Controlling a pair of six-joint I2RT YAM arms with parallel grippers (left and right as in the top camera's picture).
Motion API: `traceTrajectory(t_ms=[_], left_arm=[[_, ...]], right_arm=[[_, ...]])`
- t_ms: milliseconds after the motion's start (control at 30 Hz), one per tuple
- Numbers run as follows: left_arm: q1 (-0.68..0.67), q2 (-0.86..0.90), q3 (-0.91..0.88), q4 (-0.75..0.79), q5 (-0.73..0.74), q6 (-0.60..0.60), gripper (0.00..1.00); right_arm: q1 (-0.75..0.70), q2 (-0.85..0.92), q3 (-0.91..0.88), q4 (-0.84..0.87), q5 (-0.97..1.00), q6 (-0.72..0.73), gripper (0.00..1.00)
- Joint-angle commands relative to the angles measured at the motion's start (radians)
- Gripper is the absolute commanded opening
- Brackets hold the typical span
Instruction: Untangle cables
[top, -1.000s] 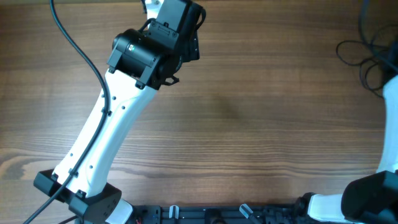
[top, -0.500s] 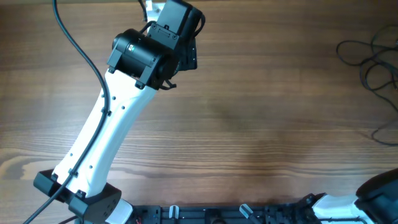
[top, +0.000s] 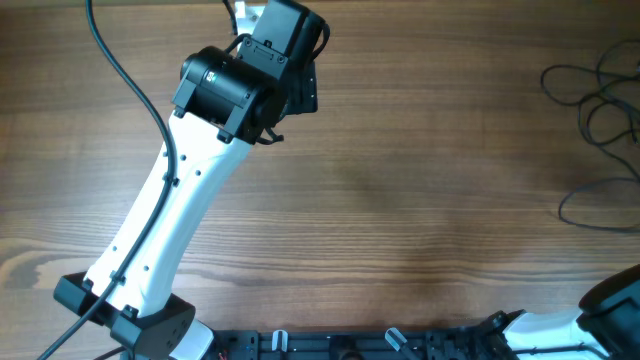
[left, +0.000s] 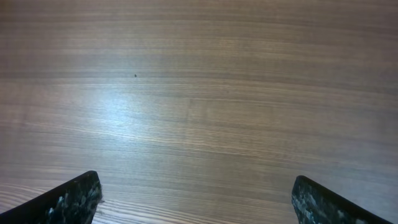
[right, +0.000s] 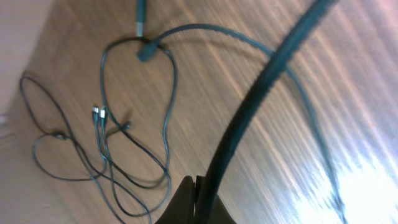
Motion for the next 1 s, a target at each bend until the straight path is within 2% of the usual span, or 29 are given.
traceTrajectory(t_ms=[0,100,233,267,300,367,433,467,533,567,600,633,700,767,800,833,933,967], left_arm=[[-0.003,-0.011,0.005,-0.001,0.029,0.004,1.00],[-0.003,-0.011,0.005,0.008,0.028,0.005,1.00],[-0.003,-0.011,0.005,-0.002,0.029,0.004,1.00],[-0.003,-0.011,0.005,-0.006,0.029,0.004,1.00],[-0.003,-0.011,0.005,-0.009,0.029,0.004,1.00],[-0.003,-0.011,0.005,-0.008,0.029,0.004,1.00],[-0.003,-0.011,0.005,-0.008,0.029,0.004,1.00],[-0.003,-0.011,0.005,-0.008,0.029,0.004,1.00],[-0.003,-0.011,0.005,-0.007,0.029,0.004,1.00],[-0.003,-0.011,0.005,-0.006,0.029,0.005,1.00],[-0.003,-0.011,0.005,-0.004,0.029,0.005,1.00],[-0.003,-0.011,0.005,0.000,0.029,0.005,1.00],[-0.003,-0.011,0.005,0.001,0.029,0.005,1.00],[-0.003,-0.011,0.005,0.001,0.029,0.005,1.00],[-0.003,-0.011,0.005,0.001,0.029,0.005,1.00],[-0.003,-0.011,0.005,0.001,0.029,0.005,1.00],[-0.003,-0.011,0.005,0.002,0.030,0.005,1.00],[-0.003,-0.011,0.004,0.002,0.032,0.004,1.00]], right_arm=[[0.037,0.042,-0.096,0.159,-0.039,0.009,0.04],[0.109,0.076,-0.140,0.284,-0.034,-0.003,0.04],[0.196,0.113,-0.140,0.374,0.136,-0.015,0.04],[0.210,0.117,-0.140,0.396,0.172,-0.039,0.27],[0.220,0.117,-0.139,0.463,0.156,-0.140,1.00],[0.220,0.110,-0.131,0.546,0.050,-0.328,1.00],[0.221,0.092,-0.114,0.539,-0.002,-0.344,1.00],[0.234,0.054,-0.103,0.536,-0.035,-0.430,1.00],[0.273,0.003,-0.099,0.537,-0.016,-0.564,0.99],[0.311,-0.027,-0.099,0.522,0.024,-0.694,1.00],[0.337,-0.041,-0.099,0.493,0.050,-0.757,1.00],[0.382,-0.048,-0.099,0.415,0.055,-0.824,0.90],[0.456,-0.038,-0.124,0.296,0.056,-0.821,0.58],[0.513,-0.021,-0.175,0.234,0.060,-0.800,0.38],[0.543,-0.010,-0.229,0.235,0.096,-0.774,0.13],[0.553,-0.003,-0.269,0.249,0.167,-0.731,0.04],[0.555,0.019,-0.440,0.322,0.381,-0.528,0.04],[0.555,0.021,-0.497,0.367,0.416,-0.512,0.04]])
